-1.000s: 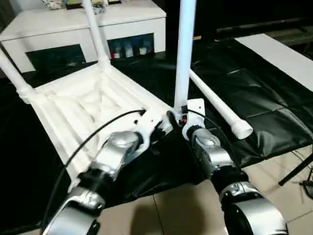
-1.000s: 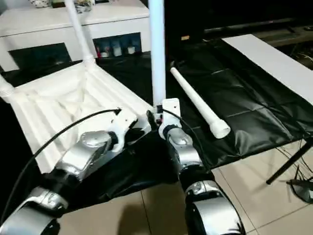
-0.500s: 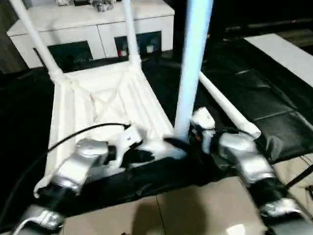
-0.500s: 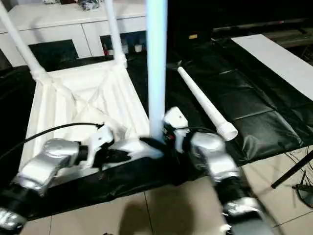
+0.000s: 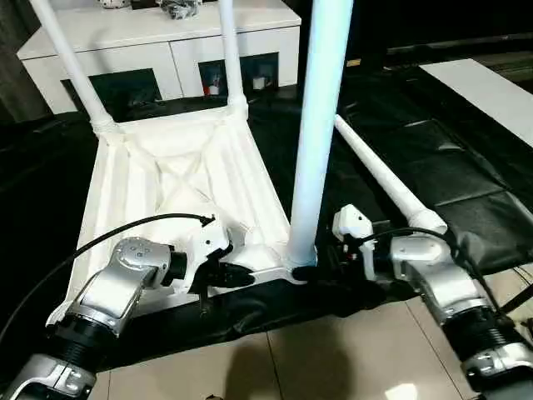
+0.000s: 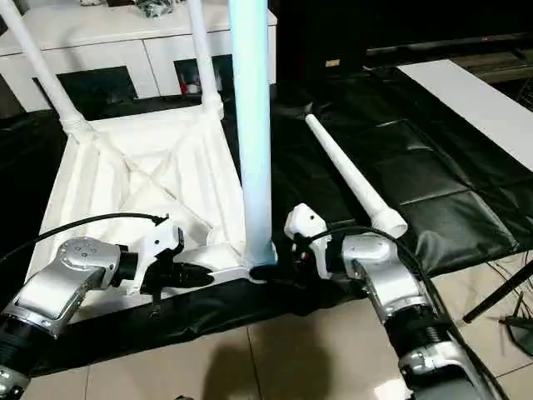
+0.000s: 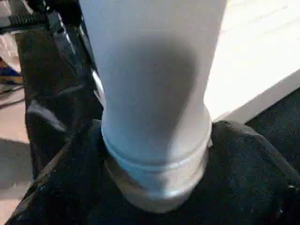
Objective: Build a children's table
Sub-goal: Rotate leg to tighten
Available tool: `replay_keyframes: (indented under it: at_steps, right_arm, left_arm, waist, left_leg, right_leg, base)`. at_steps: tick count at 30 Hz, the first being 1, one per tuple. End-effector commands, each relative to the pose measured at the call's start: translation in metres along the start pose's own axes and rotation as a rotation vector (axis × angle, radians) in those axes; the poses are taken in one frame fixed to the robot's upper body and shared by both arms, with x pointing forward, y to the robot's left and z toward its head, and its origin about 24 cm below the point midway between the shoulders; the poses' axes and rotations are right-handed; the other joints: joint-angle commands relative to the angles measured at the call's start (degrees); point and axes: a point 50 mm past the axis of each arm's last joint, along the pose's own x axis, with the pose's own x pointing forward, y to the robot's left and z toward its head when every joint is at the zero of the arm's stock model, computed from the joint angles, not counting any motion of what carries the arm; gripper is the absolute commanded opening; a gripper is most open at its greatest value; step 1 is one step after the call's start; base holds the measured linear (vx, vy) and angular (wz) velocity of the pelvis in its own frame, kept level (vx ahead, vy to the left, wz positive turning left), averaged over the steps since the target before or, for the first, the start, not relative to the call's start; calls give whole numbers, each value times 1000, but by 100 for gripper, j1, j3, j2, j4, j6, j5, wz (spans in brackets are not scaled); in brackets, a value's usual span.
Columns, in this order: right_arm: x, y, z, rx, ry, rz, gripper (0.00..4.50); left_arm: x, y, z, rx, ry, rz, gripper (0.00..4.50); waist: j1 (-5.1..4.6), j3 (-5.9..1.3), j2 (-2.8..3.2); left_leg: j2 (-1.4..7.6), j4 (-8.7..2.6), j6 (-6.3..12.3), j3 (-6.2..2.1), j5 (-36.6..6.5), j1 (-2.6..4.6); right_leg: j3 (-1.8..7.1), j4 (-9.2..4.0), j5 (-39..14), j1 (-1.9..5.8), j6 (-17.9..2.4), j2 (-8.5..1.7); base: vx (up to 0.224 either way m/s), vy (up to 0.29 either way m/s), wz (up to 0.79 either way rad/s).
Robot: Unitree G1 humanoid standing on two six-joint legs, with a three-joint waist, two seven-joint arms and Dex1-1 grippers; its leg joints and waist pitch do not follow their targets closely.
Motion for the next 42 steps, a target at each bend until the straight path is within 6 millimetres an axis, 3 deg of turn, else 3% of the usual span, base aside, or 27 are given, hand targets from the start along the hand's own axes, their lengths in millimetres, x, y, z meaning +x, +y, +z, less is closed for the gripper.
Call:
replay_keyframes:
  at_steps: [1,3,4,9,17,20,22,24,27,30,33,37,42]
  right_arm:
    - [1,-4,9,-21,-23,-9,362]
    - [2,-4,9,-18,-25,-2,362]
    - [3,-3,9,-17,-26,1,335]
    - [5,-1,8,-13,-44,20,294]
    - [7,-2,5,-3,-58,-22,272]
    - [13,-17,-1,41,-62,-260,272]
    - [17,-20,-4,95,-80,-365,270]
    - [20,-21,-6,127,-90,-414,270]
    - [35,-24,-13,245,-88,-640,270]
    - [45,-24,-16,291,-73,-746,270]
    - [61,-25,-14,353,-59,-885,270]
    - [78,-21,-7,384,-62,-926,270]
    - [78,-23,0,384,-111,-925,270]
  left_arm:
    - [2,-5,9,27,-31,-57,0]
    - [2,-5,9,27,-30,-57,0]
    - [2,-5,9,27,-30,-57,0]
    - [3,-6,8,26,-27,-63,0]
    - [4,-5,6,18,-22,-46,0]
    - [13,7,3,-13,-6,114,0]
    - [20,13,3,-39,-14,187,0]
    - [23,15,3,-52,-18,218,0]
    - [44,25,11,-130,-33,372,0]
    - [55,30,17,-166,-35,460,0]
    - [72,35,27,-164,-25,568,0]
    - [85,36,41,-110,-47,617,0]
    - [89,34,48,-73,-76,585,0]
  waist:
    - [-4,-373,-48]
    - [-6,-372,-51]
    - [-3,-376,-50]
    - [-2,-380,-52]
    - [-8,-384,-47]
    - [-51,-351,-59]
    - [-88,-349,-67]
    - [-125,-357,-72]
    - [-157,-353,-56]
    - [-163,-350,-53]
    - [-160,-354,-36]
    - [-140,-365,-39]
    - [-122,-352,-38]
  left_leg:
    - [168,-376,542,-11,-744,91]
    - [168,-376,539,-12,-745,88]
    - [168,-374,537,-13,-735,90]
    - [163,-364,556,-11,-716,87]
    - [164,-360,551,-10,-719,89]
    - [157,-382,429,-8,-873,87]
    - [143,-411,225,-26,-1121,106]
    - [142,-413,195,-35,-1116,86]
    - [124,-401,231,-16,-1080,100]
    - [116,-415,138,-26,-1200,104]
    - [115,-420,129,-27,-1258,122]
    - [117,-427,171,-30,-1221,129]
    - [123,-447,235,-35,-1367,104]
  right_leg:
    - [188,-315,-244,297,-1579,-236]
    - [187,-312,-223,300,-1581,-231]
    - [186,-309,-200,302,-1583,-234]
    - [186,-304,-174,307,-1594,-236]
    - [185,-299,-179,302,-1616,-237]
    - [194,-342,-441,288,-1581,-246]
    - [193,-372,-877,307,-1459,-252]
    - [198,-372,-818,320,-1413,-251]
    - [205,-390,-734,288,-1411,-240]
    - [201,-427,-1055,297,-1328,-253]
    - [202,-443,-1040,275,-1301,-246]
    - [195,-450,-882,279,-1268,-245]
    - [188,-469,-1031,293,-1202,-269]
  base:
    - [0,0,0]
    - [0,0,0]
    - [0,0,0]
    - [0,0,0]
    - [0,0,0]
    - [0,0,0]
    - [0,0,0]
    - [0,0,0]
    - [0,0,0]
    - [0,0,0]
    - [0,0,0]
    - [0,0,0]
    - [0,0,0]
